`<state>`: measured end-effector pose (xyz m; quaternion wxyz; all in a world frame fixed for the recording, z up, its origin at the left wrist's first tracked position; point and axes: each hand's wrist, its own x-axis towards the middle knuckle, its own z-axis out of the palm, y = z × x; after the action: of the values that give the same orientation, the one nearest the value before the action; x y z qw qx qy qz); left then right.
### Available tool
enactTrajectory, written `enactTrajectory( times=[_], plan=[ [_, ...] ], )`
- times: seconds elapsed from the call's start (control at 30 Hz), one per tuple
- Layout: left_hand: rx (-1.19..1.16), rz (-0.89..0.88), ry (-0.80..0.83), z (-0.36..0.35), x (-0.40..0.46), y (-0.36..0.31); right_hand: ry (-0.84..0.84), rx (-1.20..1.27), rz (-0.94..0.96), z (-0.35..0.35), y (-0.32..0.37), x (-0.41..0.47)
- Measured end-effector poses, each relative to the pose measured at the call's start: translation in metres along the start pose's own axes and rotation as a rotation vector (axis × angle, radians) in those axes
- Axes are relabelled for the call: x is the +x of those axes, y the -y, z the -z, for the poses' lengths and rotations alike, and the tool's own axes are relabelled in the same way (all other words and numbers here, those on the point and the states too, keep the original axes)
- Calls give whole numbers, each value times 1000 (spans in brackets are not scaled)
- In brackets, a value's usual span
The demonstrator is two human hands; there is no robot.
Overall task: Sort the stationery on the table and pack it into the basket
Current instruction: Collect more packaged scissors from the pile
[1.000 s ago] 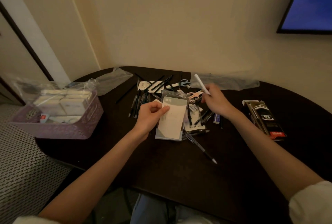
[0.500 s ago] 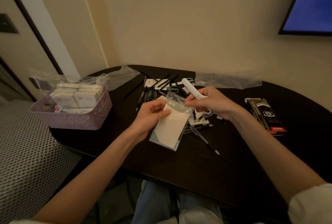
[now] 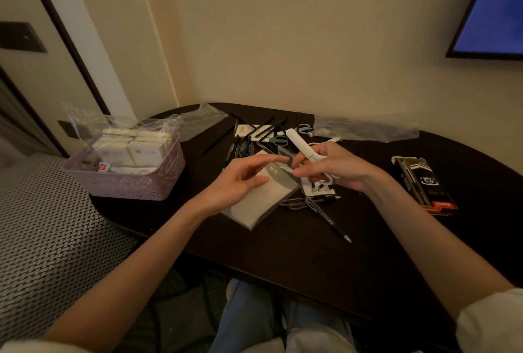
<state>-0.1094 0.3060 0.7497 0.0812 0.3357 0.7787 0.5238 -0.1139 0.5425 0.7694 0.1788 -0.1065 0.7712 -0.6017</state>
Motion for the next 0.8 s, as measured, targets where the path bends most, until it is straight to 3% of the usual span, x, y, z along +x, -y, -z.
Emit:
enactTrajectory(
  times=[0.2, 0.37, 0.53, 0.8],
  plan=[
    [321, -135, -83, 3, -9, 27, -168, -190, 133, -18, -14, 7],
    [283, -32, -38, -6, -19, 49, -174, -220, 183, -29, -33, 5],
    [317, 97, 157, -10, -16, 60, -103, -263, 182, -29, -41, -2],
    [333, 23, 159, -20, -12, 67, -118, -278, 115, -28, -51, -8]
  ],
)
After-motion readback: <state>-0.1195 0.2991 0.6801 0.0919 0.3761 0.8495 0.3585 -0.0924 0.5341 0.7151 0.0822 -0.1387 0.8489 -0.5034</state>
